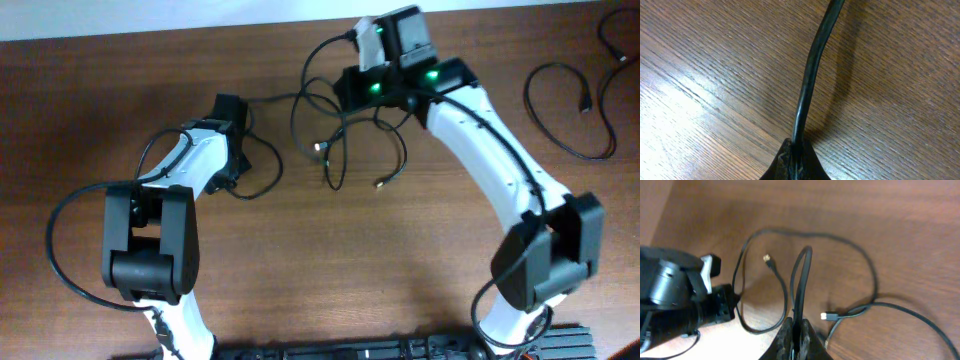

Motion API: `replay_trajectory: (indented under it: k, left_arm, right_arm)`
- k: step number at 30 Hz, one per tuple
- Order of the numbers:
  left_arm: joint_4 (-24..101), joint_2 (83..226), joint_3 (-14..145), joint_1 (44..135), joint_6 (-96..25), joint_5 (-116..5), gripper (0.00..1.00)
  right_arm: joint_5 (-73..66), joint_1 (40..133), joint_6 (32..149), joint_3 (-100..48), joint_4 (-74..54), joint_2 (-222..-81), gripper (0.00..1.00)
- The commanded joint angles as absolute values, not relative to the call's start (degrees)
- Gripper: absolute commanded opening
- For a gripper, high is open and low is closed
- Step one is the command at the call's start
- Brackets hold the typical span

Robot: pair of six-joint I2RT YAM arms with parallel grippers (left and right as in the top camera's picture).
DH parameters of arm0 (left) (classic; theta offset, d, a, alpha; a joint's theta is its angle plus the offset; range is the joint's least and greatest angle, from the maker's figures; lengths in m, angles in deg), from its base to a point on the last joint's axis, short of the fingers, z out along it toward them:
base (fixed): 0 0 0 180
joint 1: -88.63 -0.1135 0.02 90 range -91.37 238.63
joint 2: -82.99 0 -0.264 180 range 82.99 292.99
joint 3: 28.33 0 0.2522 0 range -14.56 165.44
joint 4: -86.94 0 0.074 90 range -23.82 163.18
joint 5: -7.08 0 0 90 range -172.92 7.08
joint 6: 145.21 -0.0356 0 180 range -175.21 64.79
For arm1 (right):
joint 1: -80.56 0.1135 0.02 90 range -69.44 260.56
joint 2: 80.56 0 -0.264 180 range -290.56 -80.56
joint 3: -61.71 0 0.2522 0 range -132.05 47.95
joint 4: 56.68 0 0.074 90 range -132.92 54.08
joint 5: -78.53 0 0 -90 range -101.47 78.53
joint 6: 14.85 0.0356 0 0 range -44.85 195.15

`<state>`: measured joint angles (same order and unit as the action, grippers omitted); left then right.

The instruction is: Untangle cables

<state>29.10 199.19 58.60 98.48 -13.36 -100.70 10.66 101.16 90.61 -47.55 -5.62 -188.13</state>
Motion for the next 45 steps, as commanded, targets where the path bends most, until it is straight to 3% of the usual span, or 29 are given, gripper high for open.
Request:
replay_trajectory:
  k: [1,4,7,10,11,12,13,15,17,18,19,20,21,26,28,30,33,34,35,36,42,45]
  left_arm:
    - [27.55,207.82,51.80,97.51,-12.36,-94.32,0.00]
    - [28.93,207.80,51.80,97.51,-12.36,-94.32,0.00]
    - [29.65,207.82,51.80,97.54,-12.36,-94.30,0.00]
    - [29.93,207.82,51.80,97.51,-12.36,-94.32,0.06]
    - [30.31,207.82,51.80,97.51,-12.36,-94.30,0.08]
    - [30.57,207.82,51.80,97.54,-12.36,-94.30,0.11]
    - [30.59,207.82,51.80,97.51,-12.36,-94.30,0.14]
    - [30.59,207.82,51.80,97.54,-12.36,-94.30,0.16]
    - [30.59,207.82,51.80,97.54,-12.36,-94.30,0.18]
    - [30.74,207.82,51.80,97.51,-12.36,-94.30,0.19]
    - [30.81,207.82,51.80,97.54,-12.36,-94.32,0.20]
    - [30.81,207.82,51.80,97.51,-12.36,-94.30,0.20]
    - [30.81,207.82,51.80,97.51,-12.36,-94.30,0.20]
    - [30.76,207.82,51.80,97.54,-12.36,-94.30,0.16]
    - [30.76,207.82,51.80,97.54,-12.36,-94.28,0.15]
    - [30.68,207.82,51.80,97.54,-12.38,-94.28,0.14]
    - [30.68,207.82,51.80,97.54,-12.38,-94.30,0.18]
    - [30.74,207.82,51.80,97.54,-12.38,-94.30,0.24]
    - [30.74,207.82,51.80,97.54,-12.38,-94.30,0.41]
    - [30.74,207.82,51.80,97.54,-12.38,-94.28,0.97]
    - [30.74,207.82,51.80,97.54,-12.38,-94.28,0.99]
    - [30.74,207.82,51.80,97.54,-12.38,-94.28,0.99]
  right_arm:
    - [10.51,106.47,90.46,-48.34,-1.44,-191.56,0.04]
    - [0.17,108.68,90.41,-48.28,2.43,-191.84,0.04]
    - [-0.81,108.63,90.70,-48.21,-4.87,-195.47,0.09]
    - [3.01,111.08,89.56,-47.40,2.43,-196.72,0.13]
    - [-0.07,111.58,89.15,-46.88,4.00,-196.81,0.24]
    - [-6.14,112.04,89.12,-45.26,4.09,-197.35,0.53]
    - [-8.29,112.02,89.15,-44.08,2.67,-198.99,0.60]
    - [-8.31,112.09,89.12,-43.93,1.81,-202.38,0.65]
    - [-8.31,112.11,89.15,-43.93,1.53,-206.58,0.65]
    - [-8.31,112.11,89.15,-43.93,1.38,-207.84,0.55]
    - [-8.22,112.11,89.47,-43.93,0.90,-208.76,0.35]
    - [-8.29,112.31,91.40,-43.93,0.59,-209.40,0.08]
    - [-8.26,112.57,93.08,-43.93,0.53,-209.66,0.04]
    - [14.51,111.21,88.05,-53.41,-3.96,-208.54,0.04]
    - [18.03,110.19,88.71,-54.85,-11.19,-208.54,0.04]
    - [18.71,108.87,88.97,-55.09,-16.13,-208.52,0.04]
    - [9.11,102.01,86.37,-57.59,-4.00,-206.20,0.04]
    - [8.06,99.48,82.28,-58.46,-0.26,-204.11,0.04]
    - [6.42,96.35,80.91,-59.60,2.93,-201.48,0.04]
    - [4.46,92.96,80.97,-60.38,5.20,-198.90,0.04]
    - [-16.94,65.60,90.74,-60.45,29.64,-188.57,0.04]
    - [-16.90,49.73,92.27,-60.45,35.15,-187.73,0.04]
